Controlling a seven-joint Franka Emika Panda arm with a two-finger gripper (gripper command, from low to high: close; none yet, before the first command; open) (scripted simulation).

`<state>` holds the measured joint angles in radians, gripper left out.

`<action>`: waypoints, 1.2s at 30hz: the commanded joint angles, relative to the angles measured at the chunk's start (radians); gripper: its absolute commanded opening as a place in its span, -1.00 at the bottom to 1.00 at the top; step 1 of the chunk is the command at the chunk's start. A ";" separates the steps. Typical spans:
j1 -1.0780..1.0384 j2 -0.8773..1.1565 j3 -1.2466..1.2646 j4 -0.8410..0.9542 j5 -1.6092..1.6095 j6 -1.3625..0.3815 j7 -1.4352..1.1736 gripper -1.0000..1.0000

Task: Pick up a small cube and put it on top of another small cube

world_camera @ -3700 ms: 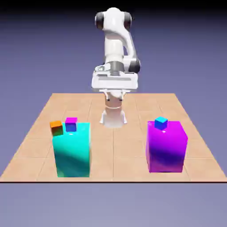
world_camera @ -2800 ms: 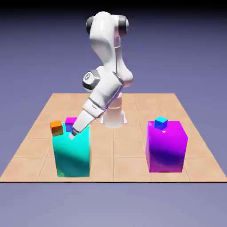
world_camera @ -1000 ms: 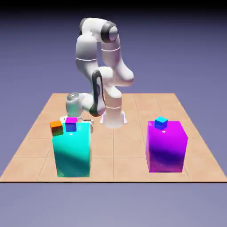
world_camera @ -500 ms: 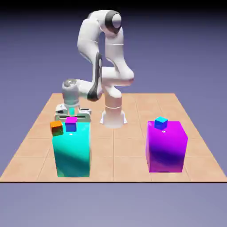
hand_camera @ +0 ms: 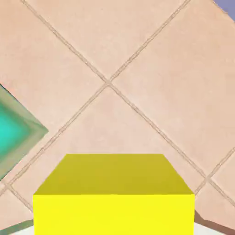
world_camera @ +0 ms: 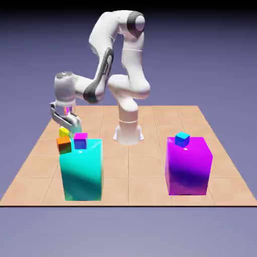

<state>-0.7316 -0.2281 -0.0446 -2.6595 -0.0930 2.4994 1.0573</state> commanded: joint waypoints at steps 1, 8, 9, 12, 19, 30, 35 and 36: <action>-0.029 -0.006 0.031 0.014 0.014 -0.014 0.045 -1.00; -0.232 -0.048 0.248 0.109 0.124 -0.106 0.349 -1.00; -0.261 -0.054 0.279 0.123 0.140 -0.119 0.393 -1.00; -0.348 -0.072 0.373 0.164 0.188 -0.159 0.523 -1.00; -0.551 -0.114 0.590 0.260 0.298 -0.251 0.828 -1.00; -0.869 -0.180 0.931 0.410 0.472 -0.397 1.306 -1.00; -1.014 -0.210 1.086 0.478 0.550 -0.463 1.524 -1.00; -1.043 -0.216 1.117 0.492 0.566 -0.476 1.567 -1.00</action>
<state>-1.7748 -0.4437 1.0726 -2.1678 0.4724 2.0244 2.6246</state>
